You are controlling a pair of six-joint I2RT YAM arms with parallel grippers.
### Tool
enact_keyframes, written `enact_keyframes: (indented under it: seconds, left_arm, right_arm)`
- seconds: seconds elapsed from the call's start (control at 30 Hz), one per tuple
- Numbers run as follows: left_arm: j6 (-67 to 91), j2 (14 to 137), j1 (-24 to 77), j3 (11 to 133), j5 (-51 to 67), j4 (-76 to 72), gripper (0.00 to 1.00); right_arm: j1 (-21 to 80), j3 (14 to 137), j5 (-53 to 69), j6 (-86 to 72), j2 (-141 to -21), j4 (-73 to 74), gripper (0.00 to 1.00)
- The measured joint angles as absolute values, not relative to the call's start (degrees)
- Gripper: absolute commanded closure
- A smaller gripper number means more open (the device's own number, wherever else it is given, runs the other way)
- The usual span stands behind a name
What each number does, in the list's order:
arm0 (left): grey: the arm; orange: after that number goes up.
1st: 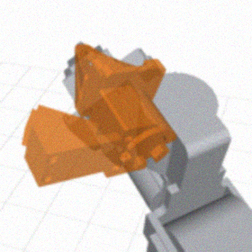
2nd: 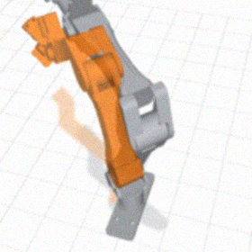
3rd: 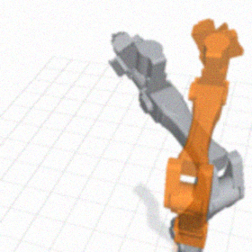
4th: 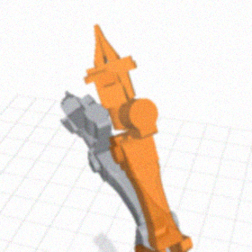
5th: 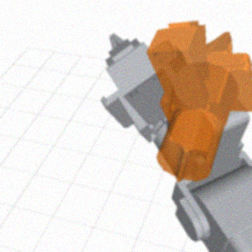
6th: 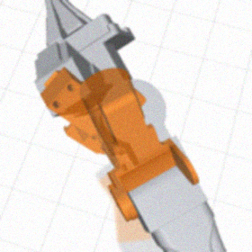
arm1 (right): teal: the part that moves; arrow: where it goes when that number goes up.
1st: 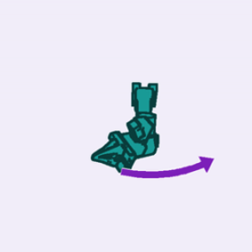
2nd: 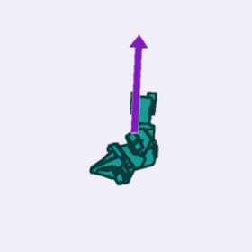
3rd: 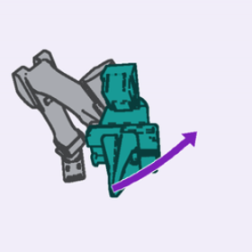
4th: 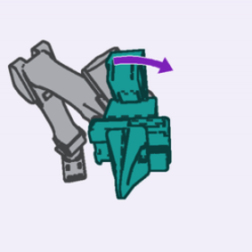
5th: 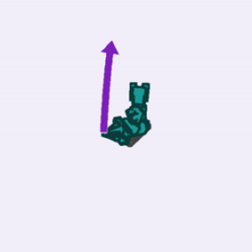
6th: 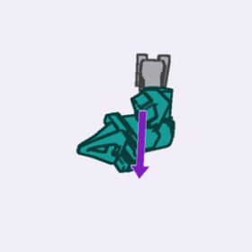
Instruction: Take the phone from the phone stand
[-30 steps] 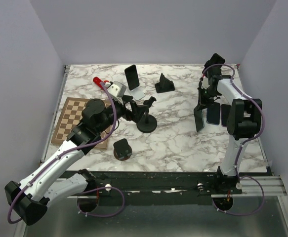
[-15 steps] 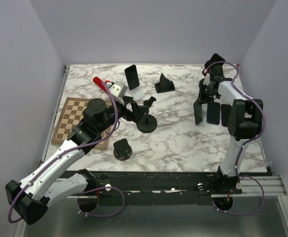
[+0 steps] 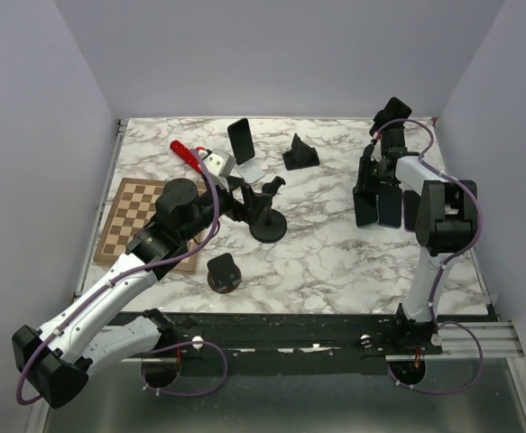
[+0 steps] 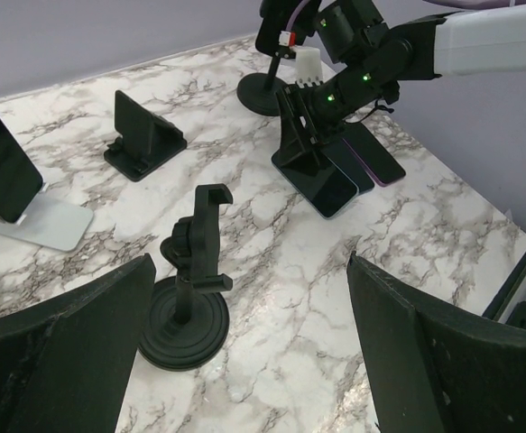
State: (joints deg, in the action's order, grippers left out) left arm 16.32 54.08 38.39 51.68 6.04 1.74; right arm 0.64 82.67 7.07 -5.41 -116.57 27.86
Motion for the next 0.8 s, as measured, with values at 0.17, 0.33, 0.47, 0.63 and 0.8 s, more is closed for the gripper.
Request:
enact_keyframes:
  seconds: [0.17,0.33,0.47,0.63,0.8]
  left_arm:
    - [16.32,54.5,38.39,51.68,6.04,1.83,0.05]
    - [16.27,54.87,38.37,51.68,6.04,1.87,0.05]
    - [16.23,54.98,38.37,51.68,6.04,1.87,0.05]
    - [16.1,55.61,38.37,51.68,6.02,1.89,0.05]
    - [15.9,55.83,38.37,51.68,5.96,1.93,0.05]
  right_arm:
    - [0.69,81.62,6.22,-5.48,-116.25,26.46,0.38]
    - [0.69,81.62,5.04,-5.58,-116.2,26.46,0.34]
    - [0.73,81.6,2.9,-6.02,-116.07,26.59,0.3]
    - [0.71,80.58,1.5,-6.52,-115.37,26.24,0.28]
    - [0.71,78.65,0.95,-6.68,-113.93,25.85,0.27]
